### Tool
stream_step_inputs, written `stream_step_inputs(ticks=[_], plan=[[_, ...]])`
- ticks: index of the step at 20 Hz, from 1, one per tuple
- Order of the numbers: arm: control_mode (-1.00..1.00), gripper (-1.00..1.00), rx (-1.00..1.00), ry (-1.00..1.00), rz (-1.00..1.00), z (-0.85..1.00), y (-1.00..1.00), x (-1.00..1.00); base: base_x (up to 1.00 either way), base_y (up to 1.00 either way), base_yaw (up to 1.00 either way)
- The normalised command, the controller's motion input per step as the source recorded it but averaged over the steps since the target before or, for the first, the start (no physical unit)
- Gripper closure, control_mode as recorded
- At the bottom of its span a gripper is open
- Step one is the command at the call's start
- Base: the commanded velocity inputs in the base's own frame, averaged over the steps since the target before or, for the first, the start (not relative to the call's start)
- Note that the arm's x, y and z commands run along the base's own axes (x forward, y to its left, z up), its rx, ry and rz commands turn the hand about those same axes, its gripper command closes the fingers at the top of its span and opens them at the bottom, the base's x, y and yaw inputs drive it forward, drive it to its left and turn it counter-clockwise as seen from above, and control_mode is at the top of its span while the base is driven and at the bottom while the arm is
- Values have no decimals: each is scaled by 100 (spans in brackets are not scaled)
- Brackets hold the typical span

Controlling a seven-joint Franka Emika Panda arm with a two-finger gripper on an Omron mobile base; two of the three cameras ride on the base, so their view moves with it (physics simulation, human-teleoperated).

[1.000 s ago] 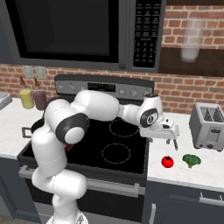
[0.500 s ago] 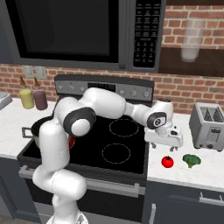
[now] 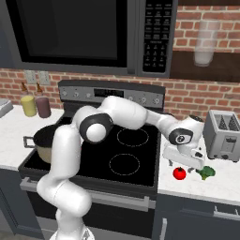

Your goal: Put the tomato and broccoli in the pot. Retrieve the spatula and lightly stir the vegetables in the pot.

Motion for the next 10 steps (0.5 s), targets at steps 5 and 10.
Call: stream_step_inputs(ticks=[5, 10], plan=[[-100, -100, 1, 0, 0, -38, 0, 0, 0, 0, 0], [-100, -100, 1, 1, 0, -31, 0, 0, 0, 0, 0]])
